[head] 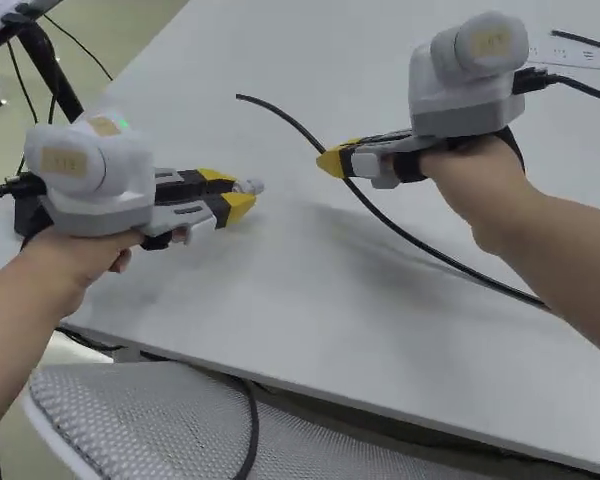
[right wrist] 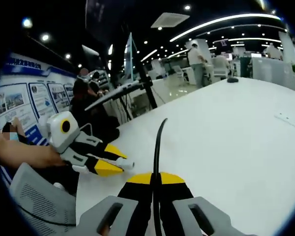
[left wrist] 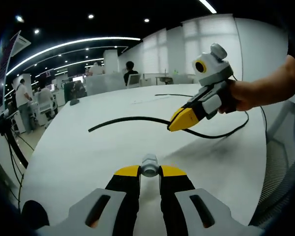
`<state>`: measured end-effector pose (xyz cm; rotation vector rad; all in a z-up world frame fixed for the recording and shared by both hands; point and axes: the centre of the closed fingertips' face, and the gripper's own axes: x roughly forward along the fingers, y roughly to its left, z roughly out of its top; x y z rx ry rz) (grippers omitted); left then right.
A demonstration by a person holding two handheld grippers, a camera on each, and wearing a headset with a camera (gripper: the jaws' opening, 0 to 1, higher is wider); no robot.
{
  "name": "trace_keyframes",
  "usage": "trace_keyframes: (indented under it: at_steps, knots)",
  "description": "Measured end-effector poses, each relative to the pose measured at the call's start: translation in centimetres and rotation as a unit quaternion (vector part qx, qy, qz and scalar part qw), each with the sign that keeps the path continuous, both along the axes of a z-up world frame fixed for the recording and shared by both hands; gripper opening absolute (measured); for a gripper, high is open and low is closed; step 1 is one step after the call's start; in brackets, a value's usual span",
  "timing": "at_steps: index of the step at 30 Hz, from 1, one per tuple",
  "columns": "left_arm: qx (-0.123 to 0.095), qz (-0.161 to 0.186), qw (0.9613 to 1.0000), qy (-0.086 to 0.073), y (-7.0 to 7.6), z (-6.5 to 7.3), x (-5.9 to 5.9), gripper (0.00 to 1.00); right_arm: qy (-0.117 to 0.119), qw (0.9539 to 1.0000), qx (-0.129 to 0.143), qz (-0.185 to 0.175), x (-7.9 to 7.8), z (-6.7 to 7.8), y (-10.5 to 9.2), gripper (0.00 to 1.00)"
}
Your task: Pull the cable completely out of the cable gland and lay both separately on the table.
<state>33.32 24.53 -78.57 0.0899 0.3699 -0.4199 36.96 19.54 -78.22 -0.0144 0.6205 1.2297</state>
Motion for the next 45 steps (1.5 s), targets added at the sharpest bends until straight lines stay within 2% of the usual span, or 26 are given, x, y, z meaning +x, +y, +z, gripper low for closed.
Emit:
trace_keyframes:
  at_steps: [1, 2, 3, 4, 6, 7, 9, 10, 11, 12, 16, 20, 24, 26, 28, 31, 32, 34, 35, 36, 37, 40, 41, 42, 43, 45]
  knots:
    - [-0.005, 0.008, 0.9999, 0.005, 0.3, -0.3, 0.1, 0.14, 0.004, 1.0, -0.002, -0.002, 0.0, -0.3, 0.5, 0.0]
    - [-0.005, 0.017, 0.9998, 0.002, 0.6, -0.3, 0.3, 0.14, 0.006, 1.0, -0.002, -0.008, -0.1, -0.5, 1.3, 0.0]
    - [0.005, 0.02, 0.9998, 0.0, 0.9, -0.6, 0.5, 0.14, 0.005, 0.9999, -0.003, -0.009, -0.1, -0.6, 1.5, 0.0]
    - [0.002, 0.02, 0.9998, 0.002, 1.0, -0.8, 0.5, 0.14, -0.001, 0.9999, -0.012, -0.012, 0.2, -1.0, 2.0, 0.0]
    - [0.016, 0.035, 0.9993, 0.001, 1.6, -1.2, 0.7, 0.14, -0.017, 0.9992, -0.033, -0.017, 0.8, -1.8, 2.7, 0.0]
    - [0.011, 0.035, 0.9993, 0.004, 1.6, -1.4, 0.7, 0.14, -0.022, 0.9988, -0.041, -0.016, 0.9, -2.1, 3.0, 0.0]
    - [0.043, 0.042, 0.9982, 0.005, 2.1, -1.8, 0.5, 0.14, -0.038, 0.9968, -0.07, -0.005, 1.2, -2.8, 3.5, 0.0]
    - [0.031, 0.036, 0.9988, 0.016, 1.6, -2.0, 0.4, 0.14, -0.057, 0.9951, -0.082, -0.003, 1.6, -2.9, 3.5, 0.0]
    - [0.041, 0.04, 0.9983, 0.01, 1.8, -2.0, 0.4, 0.14, -0.062, 0.9942, -0.087, 0.002, 1.6, -3.0, 3.6, 0.0]
    - [0.053, 0.038, 0.9978, 0.016, 1.9, -2.2, 0.4, 0.14, -0.073, 0.9925, -0.098, 0.003, 1.8, -3.2, 3.6, 0.0]
    - [0.049, 0.041, 0.9978, 0.02, 1.9, -2.5, 0.3, 0.14, -0.109, 0.9852, -0.131, 0.013, 2.4, -3.7, 3.5, 0.0]
    - [0.057, 0.043, 0.9973, 0.013, 2.2, -2.5, 0.4, 0.14, -0.11, 0.9834, -0.144, 0.011, 2.9, -4.1, 3.5, 0.0]
    - [0.046, 0.049, 0.9977, 0.014, 2.1, -2.5, 0.6, 0.15, -0.123, 0.9795, -0.158, 0.024, 2.9, -4.5, 3.4, 0.0]
    - [0.046, 0.046, 0.9978, 0.014, 2.1, -2.5, 0.6, 0.15, -0.12, 0.9803, -0.155, 0.024, 2.8, -4.3, 3.4, 0.0]
    - [0.032, 0.05, 0.998, 0.019, 2.0, -2.5, 0.8, 0.15, -0.12, 0.9801, -0.156, 0.028, 2.7, -4.3, 3.4, 0.0]
    - [0.034, 0.064, 0.9971, 0.023, 2.3, -2.7, 1.0, 0.15, -0.139, 0.9756, -0.167, 0.035, 2.5, -4.2, 3.1, 0.0]
    - [0.021, 0.071, 0.997, 0.024, 2.2, -2.7, 1.0, 0.15, -0.145, 0.9749, -0.166, 0.032, 2.4, -4.1, 3.0, 0.0]
    - [0.007, 0.072, 0.9968, 0.033, 2.0, -2.9, 0.9, 0.15, -0.142, 0.9759, -0.163, 0.027, 2.5, -4.2, 2.9, 0.01]
    - [0.012, 0.07, 0.997, 0.031, 2.0, -2.9, 0.9, 0.15, -0.143, 0.9761, -0.162, 0.024, 2.8, -4.2, 2.8, 0.03]
    - [0.026, 0.066, 0.9971, 0.026, 1.9, -2.8, 1.0, 0.18, -0.142, 0.9762, -0.162, 0.025, 2.9, -4.2, 2.7, 0.05]
    - [0.022, 0.066, 0.9972, 0.028, 1.9, -2.8, 1.0, 0.23, -0.141, 0.9764, -0.162, 0.023, 3.0, -4.2, 2.5, 0.09]
    - [0.012, 0.076, 0.9964, 0.035, 2.1, -2.9, 1.2, 0.49, -0.128, 0.9789, -0.158, 0.017, 3.6, -4.3, 1.5, 0.21]
    - [0.002, 0.076, 0.9963, 0.039, 1.9, -2.9, 1.1, 0.55, -0.13, 0.979, -0.157, 0.012, 3.9, -4.2, 1.0, 0.25]
    - [-0.04, 0.089, 0.9949, 0.026, 1.8, -2.3, 1.2, 0.57, -0.131, 0.9793, -0.154, 0.012, 4.1, -4.2, 0.7, 0.31]
    - [-0.052, 0.095, 0.9938, 0.026, 1.9, -2.2, 1.1, 0.57, -0.126, 0.9801, -0.153, 0.006, 4.2, -4.2, 0.1, 0.35]
    - [-0.03, 0.093, 0.9942, 0.046, 2.0, -3.0, 0.7, 0.67, -0.105, 0.9828, -0.151, -0.007, 4.0, -4.3, -1.4, 0.45]
